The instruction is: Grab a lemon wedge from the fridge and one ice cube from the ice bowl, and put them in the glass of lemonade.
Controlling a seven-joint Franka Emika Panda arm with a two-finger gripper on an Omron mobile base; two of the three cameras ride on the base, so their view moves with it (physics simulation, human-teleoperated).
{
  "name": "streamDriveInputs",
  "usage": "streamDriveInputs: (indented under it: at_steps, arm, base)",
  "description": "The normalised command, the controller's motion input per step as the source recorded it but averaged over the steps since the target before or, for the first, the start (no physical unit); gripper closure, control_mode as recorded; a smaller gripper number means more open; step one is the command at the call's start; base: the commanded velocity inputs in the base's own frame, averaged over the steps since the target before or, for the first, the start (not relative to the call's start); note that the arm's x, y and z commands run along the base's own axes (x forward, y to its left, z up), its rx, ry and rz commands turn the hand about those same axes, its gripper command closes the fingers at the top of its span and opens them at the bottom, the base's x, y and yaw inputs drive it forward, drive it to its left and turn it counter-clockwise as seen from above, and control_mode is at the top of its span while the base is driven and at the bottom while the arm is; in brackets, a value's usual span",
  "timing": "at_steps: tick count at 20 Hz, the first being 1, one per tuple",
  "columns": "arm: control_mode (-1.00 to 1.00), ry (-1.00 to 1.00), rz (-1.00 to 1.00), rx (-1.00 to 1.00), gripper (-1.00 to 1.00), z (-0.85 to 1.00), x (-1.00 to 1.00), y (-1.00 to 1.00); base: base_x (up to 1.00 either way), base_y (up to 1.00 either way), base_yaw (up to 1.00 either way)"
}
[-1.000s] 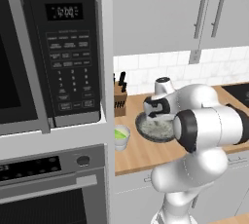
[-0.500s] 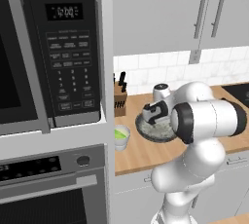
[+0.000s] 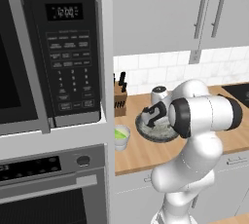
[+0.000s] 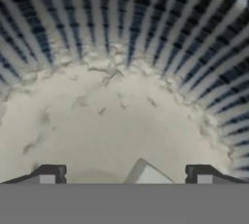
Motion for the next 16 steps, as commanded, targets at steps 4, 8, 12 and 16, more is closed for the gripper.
streamDriveInputs:
  at_steps: [4, 8, 12, 16]
  arm:
    - [-1.0, -0.04, 0.0, 0.0, -1.0, -0.04, 0.0, 0.0]
    - [-1.0, -0.04, 0.0, 0.0, 1.0, -0.12, 0.0, -0.06]
    - [-1.0, -0.12, 0.0, 0.0, 1.0, -0.06, -0.04, -0.08]
    - [-1.0, -0.07, 0.0, 0.0, 1.0, -0.01, -0.08, -0.05]
  base:
    - [0.0, 0.0, 0.0]
    - [0.0, 0.0, 0.0]
    - [0.0, 0.0, 0.0]
    - [0.0, 0.0, 0.0]
